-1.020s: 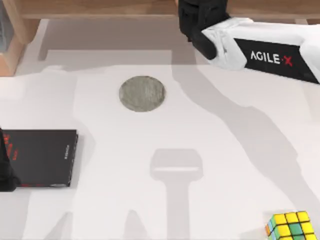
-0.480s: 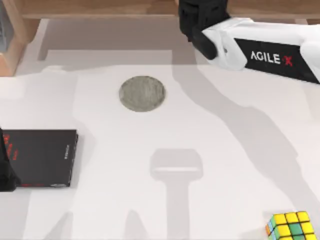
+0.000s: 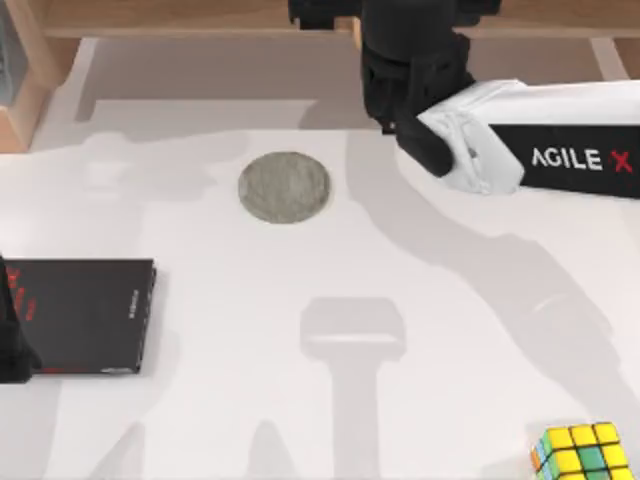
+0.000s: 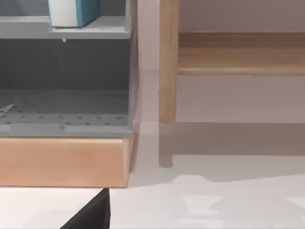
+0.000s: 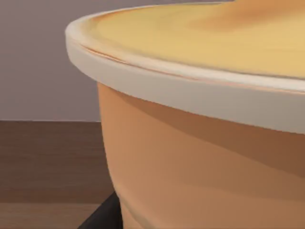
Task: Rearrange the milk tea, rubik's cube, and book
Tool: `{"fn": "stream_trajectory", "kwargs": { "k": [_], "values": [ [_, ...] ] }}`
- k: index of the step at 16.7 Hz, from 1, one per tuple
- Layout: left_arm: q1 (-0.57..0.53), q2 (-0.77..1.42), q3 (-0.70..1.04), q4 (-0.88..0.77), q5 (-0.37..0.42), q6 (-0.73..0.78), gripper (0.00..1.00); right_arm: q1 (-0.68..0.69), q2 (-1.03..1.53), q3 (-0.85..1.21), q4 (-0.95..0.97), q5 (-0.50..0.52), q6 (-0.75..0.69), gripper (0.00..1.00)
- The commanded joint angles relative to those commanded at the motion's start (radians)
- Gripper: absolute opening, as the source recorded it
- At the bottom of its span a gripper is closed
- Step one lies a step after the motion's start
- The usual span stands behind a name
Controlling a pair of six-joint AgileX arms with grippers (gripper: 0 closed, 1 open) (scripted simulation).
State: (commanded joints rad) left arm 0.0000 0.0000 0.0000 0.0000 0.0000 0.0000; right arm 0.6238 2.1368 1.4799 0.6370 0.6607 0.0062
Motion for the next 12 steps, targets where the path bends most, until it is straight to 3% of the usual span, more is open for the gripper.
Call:
{"fn": "stream_trajectory", "kwargs": {
  "k": [12],
  "values": [
    [0.000, 0.000, 0.000, 0.000, 0.000, 0.000, 1.00, 0.082, -0.019, -0.025, 0.067, 0.059, 0.012, 0.00]
  ]
}}
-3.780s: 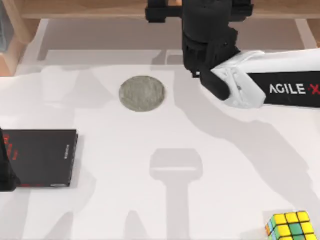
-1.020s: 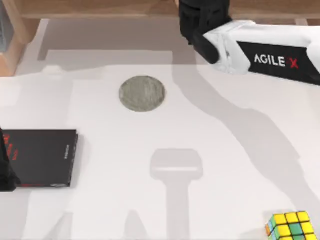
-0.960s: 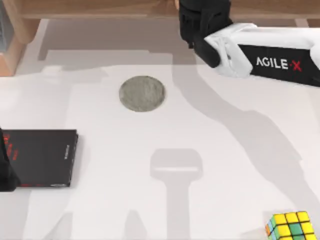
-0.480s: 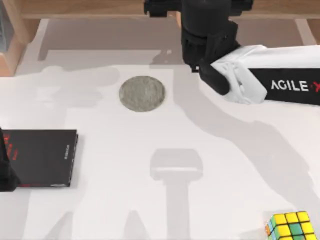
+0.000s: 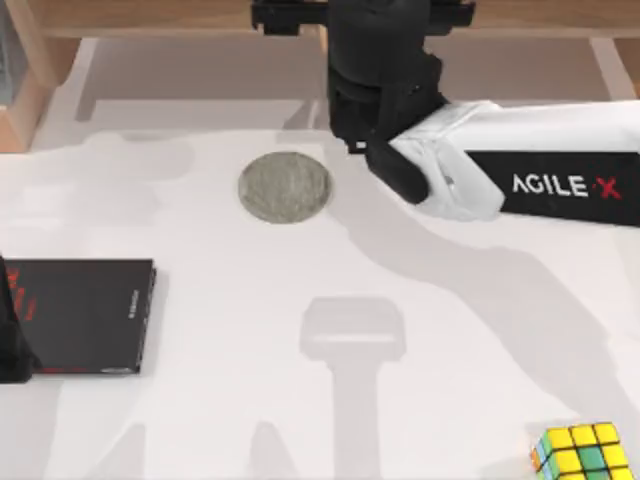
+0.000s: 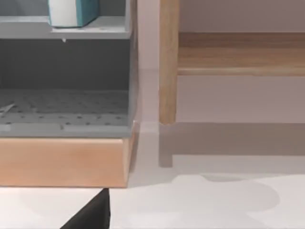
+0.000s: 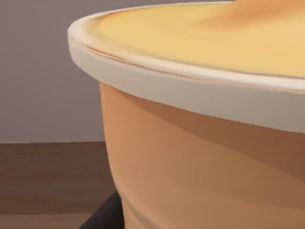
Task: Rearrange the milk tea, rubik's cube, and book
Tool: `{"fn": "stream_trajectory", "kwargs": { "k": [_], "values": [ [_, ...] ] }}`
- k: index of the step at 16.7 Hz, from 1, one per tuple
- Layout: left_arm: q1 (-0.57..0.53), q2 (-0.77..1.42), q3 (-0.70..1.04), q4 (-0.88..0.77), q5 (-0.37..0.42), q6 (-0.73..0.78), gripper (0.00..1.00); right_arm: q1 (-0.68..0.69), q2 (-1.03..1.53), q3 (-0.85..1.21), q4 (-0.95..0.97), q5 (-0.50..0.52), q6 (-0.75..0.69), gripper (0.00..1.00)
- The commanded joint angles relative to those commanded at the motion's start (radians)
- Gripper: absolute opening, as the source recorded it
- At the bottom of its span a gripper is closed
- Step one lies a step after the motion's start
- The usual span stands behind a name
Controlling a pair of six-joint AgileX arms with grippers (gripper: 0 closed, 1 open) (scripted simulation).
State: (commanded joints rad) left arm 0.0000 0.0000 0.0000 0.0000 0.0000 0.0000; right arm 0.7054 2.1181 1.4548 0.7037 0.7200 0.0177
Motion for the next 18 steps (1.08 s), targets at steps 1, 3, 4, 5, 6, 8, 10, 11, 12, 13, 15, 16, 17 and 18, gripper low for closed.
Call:
{"fn": "stream_trajectory", "kwargs": {
  "k": [1, 3, 4, 5, 6, 8, 10, 11, 12, 13, 15, 16, 17, 18],
  "values": [
    [0.000, 0.000, 0.000, 0.000, 0.000, 0.000, 1.00, 0.023, 0.022, 0.012, 0.017, 0.016, 0.003, 0.00],
    [0.000, 0.000, 0.000, 0.000, 0.000, 0.000, 1.00, 0.067, 0.084, 0.037, 0.054, 0.051, 0.007, 0.00],
    [0.000, 0.000, 0.000, 0.000, 0.000, 0.000, 1.00, 0.084, 0.122, 0.050, 0.074, 0.069, 0.007, 0.00],
    [0.000, 0.000, 0.000, 0.000, 0.000, 0.000, 1.00, 0.099, 0.162, 0.063, 0.094, 0.087, 0.006, 0.00],
    [0.000, 0.000, 0.000, 0.000, 0.000, 0.000, 1.00, 0.110, 0.203, 0.076, 0.113, 0.105, 0.004, 0.00],
    [0.000, 0.000, 0.000, 0.000, 0.000, 0.000, 1.00, 0.125, 0.276, 0.098, 0.145, 0.134, -0.001, 0.00],
    [0.000, 0.000, 0.000, 0.000, 0.000, 0.000, 1.00, 0.132, 0.327, 0.112, 0.166, 0.155, -0.007, 0.00],
    [0.000, 0.000, 0.000, 0.000, 0.000, 0.000, 1.00, 0.133, 0.341, 0.115, 0.171, 0.160, -0.009, 0.00],
    [0.000, 0.000, 0.000, 0.000, 0.000, 0.000, 1.00, 0.134, 0.344, 0.116, 0.172, 0.161, -0.009, 0.00],
    [0.000, 0.000, 0.000, 0.000, 0.000, 0.000, 1.00, 0.134, 0.344, 0.116, 0.172, 0.161, -0.009, 0.00],
    [0.000, 0.000, 0.000, 0.000, 0.000, 0.000, 1.00, 0.128, 0.343, 0.111, 0.169, 0.158, -0.007, 0.00],
    [0.000, 0.000, 0.000, 0.000, 0.000, 0.000, 1.00, 0.128, 0.345, 0.111, 0.172, 0.159, -0.007, 0.00],
    [0.000, 0.000, 0.000, 0.000, 0.000, 0.000, 1.00, 0.129, 0.353, 0.112, 0.179, 0.160, -0.008, 0.00],
    [0.000, 0.000, 0.000, 0.000, 0.000, 0.000, 1.00, 0.130, 0.364, 0.114, 0.191, 0.161, -0.009, 0.00]
  ]
}}
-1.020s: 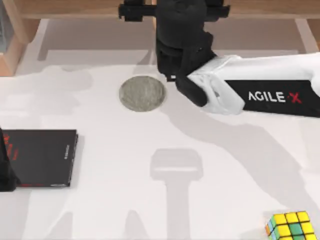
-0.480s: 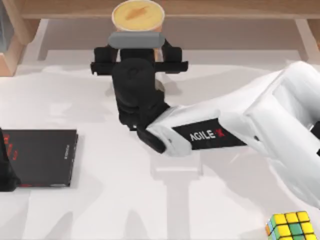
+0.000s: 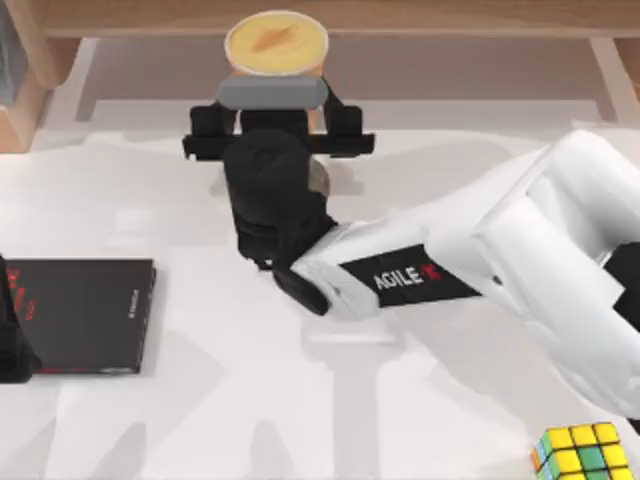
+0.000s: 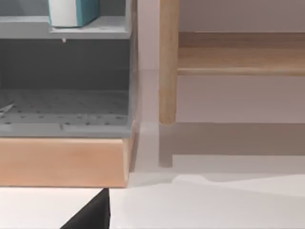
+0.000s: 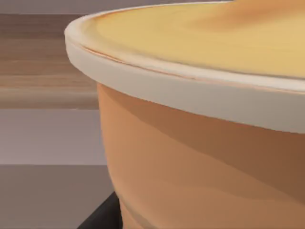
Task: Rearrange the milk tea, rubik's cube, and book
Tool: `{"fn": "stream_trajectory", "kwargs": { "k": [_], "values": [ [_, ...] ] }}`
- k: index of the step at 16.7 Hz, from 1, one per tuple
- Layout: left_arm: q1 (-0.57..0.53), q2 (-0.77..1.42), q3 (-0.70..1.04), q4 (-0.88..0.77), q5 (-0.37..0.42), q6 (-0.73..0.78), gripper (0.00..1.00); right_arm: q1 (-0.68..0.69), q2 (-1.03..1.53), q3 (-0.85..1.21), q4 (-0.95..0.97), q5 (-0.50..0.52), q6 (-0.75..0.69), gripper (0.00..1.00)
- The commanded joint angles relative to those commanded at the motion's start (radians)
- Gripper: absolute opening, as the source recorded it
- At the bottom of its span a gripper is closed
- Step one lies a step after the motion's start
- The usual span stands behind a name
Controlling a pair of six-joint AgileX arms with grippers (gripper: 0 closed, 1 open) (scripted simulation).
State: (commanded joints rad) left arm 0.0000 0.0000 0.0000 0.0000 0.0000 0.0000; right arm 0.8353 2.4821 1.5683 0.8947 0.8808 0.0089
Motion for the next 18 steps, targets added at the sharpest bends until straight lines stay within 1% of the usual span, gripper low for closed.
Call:
{"fn": "stream_trajectory", "kwargs": {
  "k": [4, 8, 18],
  "values": [
    [0.000, 0.000, 0.000, 0.000, 0.000, 0.000, 1.00, 0.004, 0.048, 0.003, 0.049, 0.001, -0.002, 0.00],
    [0.000, 0.000, 0.000, 0.000, 0.000, 0.000, 1.00, 0.004, 0.054, 0.004, 0.055, 0.001, -0.002, 0.00],
    [0.000, 0.000, 0.000, 0.000, 0.000, 0.000, 1.00, 0.004, 0.054, 0.004, 0.055, 0.001, -0.002, 0.75]
  ]
}}
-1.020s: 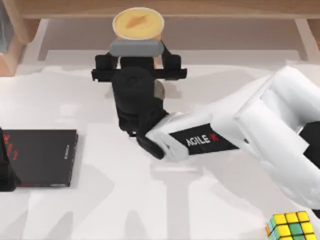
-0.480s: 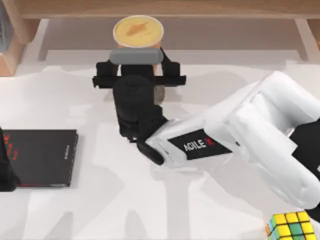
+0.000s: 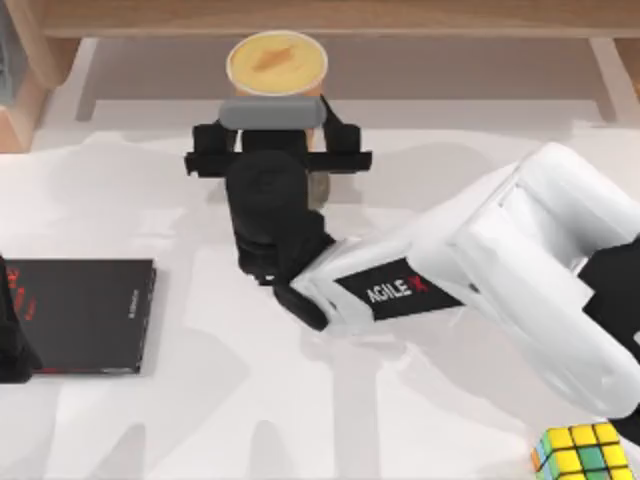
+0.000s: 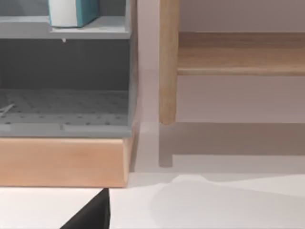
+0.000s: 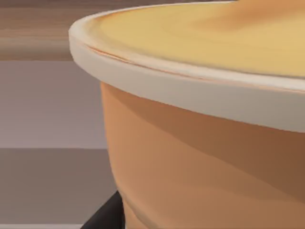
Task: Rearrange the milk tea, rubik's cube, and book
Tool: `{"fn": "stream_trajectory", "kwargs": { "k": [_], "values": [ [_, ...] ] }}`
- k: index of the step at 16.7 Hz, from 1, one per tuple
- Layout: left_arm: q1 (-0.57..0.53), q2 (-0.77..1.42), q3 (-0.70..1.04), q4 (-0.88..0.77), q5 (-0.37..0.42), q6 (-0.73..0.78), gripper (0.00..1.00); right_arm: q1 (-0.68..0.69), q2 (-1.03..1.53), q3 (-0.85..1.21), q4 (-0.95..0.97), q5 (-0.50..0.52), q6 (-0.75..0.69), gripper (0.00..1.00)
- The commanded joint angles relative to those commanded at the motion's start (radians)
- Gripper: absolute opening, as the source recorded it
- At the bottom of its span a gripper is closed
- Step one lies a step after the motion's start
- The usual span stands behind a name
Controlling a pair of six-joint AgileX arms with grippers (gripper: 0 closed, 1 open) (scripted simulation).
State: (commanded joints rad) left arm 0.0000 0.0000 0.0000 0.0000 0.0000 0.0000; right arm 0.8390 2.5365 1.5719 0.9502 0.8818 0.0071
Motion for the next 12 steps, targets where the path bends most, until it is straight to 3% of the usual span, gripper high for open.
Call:
{"fn": "stream_trajectory", "kwargs": {
  "k": [3, 12],
  "values": [
    [0.000, 0.000, 0.000, 0.000, 0.000, 0.000, 1.00, 0.000, 0.000, 0.000, 0.000, 0.000, 0.000, 0.98],
    [0.000, 0.000, 0.000, 0.000, 0.000, 0.000, 1.00, -0.002, 0.000, 0.000, 0.000, 0.000, 0.000, 1.00]
  ]
}}
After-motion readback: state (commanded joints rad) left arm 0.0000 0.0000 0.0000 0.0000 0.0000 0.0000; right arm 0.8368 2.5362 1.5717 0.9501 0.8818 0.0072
